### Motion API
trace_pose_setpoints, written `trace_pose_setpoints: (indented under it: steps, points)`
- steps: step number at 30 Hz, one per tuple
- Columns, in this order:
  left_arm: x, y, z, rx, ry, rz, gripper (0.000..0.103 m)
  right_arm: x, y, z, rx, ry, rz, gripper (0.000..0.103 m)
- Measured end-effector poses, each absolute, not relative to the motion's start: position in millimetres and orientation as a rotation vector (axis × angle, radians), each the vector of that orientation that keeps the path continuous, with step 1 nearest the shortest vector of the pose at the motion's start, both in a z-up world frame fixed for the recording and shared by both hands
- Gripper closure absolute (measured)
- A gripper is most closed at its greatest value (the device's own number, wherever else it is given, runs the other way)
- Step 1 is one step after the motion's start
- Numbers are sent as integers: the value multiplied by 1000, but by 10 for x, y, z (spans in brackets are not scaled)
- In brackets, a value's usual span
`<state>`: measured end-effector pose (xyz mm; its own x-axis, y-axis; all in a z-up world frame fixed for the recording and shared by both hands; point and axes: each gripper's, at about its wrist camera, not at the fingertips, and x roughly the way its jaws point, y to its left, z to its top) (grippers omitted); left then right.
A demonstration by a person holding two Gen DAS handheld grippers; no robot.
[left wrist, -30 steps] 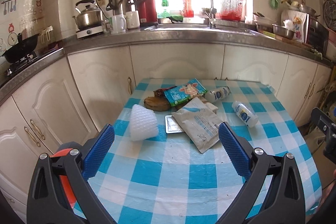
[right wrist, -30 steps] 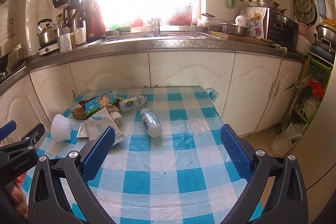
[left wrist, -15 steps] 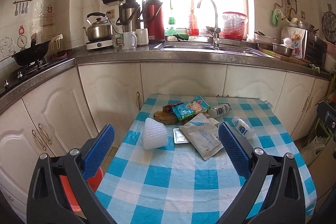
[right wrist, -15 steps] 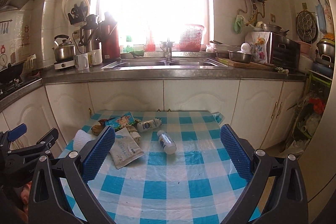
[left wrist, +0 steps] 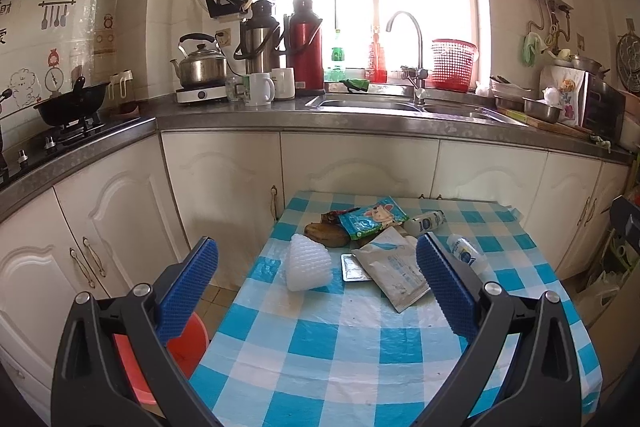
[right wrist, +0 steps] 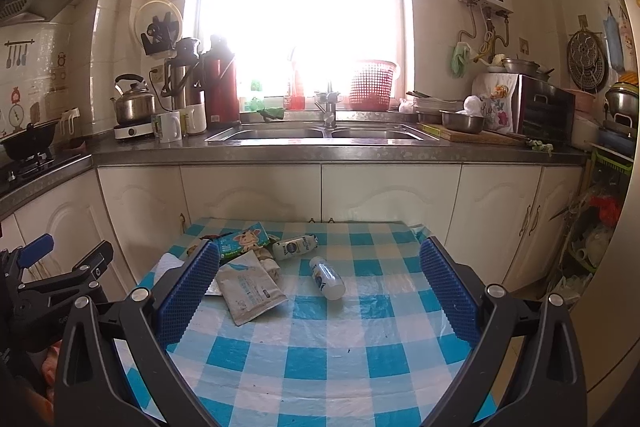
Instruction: Collect trash
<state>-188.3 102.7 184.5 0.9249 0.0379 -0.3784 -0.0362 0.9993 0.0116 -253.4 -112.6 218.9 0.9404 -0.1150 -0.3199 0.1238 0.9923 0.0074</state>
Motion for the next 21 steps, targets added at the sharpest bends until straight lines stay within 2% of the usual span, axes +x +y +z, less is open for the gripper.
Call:
trace_pose_setpoints:
  steps: [21]
  points:
    - [-1744, 1175, 1707, -12, 420, 71, 3, -2374, -1260, 2037, 88, 355, -59, 4]
